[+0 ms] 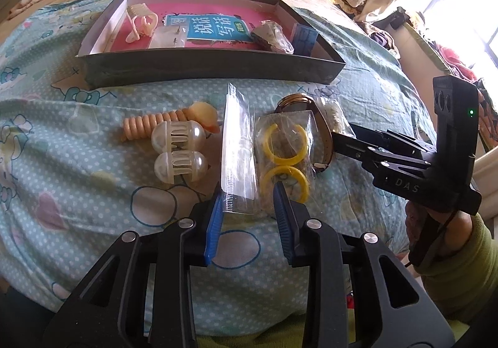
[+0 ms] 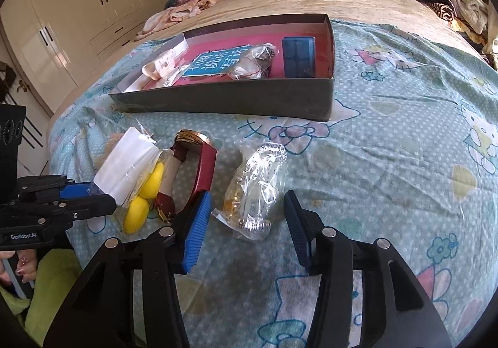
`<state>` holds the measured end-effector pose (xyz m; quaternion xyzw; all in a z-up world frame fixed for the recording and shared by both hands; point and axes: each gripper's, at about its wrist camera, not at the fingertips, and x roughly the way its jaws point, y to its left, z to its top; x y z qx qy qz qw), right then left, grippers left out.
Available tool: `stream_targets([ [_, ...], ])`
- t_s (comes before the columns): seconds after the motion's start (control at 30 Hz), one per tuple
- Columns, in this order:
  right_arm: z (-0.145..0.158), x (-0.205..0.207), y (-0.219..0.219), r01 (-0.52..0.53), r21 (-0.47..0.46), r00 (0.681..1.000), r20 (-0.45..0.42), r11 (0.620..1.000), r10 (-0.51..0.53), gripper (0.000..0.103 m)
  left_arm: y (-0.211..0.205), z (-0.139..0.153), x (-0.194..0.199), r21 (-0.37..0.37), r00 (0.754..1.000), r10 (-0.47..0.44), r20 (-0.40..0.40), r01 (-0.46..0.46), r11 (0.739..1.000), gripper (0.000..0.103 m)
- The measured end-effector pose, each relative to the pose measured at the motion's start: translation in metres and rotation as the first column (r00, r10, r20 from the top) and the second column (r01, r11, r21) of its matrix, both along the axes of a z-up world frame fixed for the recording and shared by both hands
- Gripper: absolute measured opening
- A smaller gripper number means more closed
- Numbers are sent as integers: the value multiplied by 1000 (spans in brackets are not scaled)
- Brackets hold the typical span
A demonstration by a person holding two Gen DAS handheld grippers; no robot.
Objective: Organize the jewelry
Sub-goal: 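Grasp the clear plastic packet with the left gripper while the right grasps the clear bag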
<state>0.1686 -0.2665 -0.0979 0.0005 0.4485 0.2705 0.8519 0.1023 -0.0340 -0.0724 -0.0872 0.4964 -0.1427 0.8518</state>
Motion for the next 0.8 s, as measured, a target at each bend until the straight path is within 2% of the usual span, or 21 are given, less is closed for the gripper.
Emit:
stream_targets([
  [0.17, -4, 7, 3, -6, -13, 1000, 11, 1000, 6, 40, -1, -2, 7, -5, 1000, 2, -3, -2, 1000, 23],
  [0.23, -5, 8, 4, -9, -16, 1000, 22, 1000, 10, 37, -3, -3, 10, -6, 1000, 0, -4, 0, 1000, 19],
  [0.3, -5, 7, 4, -11, -17, 999, 35, 1000, 11, 32, -3, -4, 12, -11, 1000, -2, -6, 2, 1000, 10],
  [0.37, -5, 5, 3, -9, -8, 999, 42, 1000, 9, 31, -2, -4, 12, -21, 1000, -5, -3, 5, 1000, 7],
  [0.6, 4, -4, -7, -9, 15, 999, 53, 1000, 8, 28, -2, 11, 2, -20, 998, -14, 67, 16, 1000, 5],
  [0.8, 25, -16, -17, -5, 38, 996, 93, 999, 1, 28, 8, 29, -5, -27, 992, 10, 125, -6, 1000, 5],
])
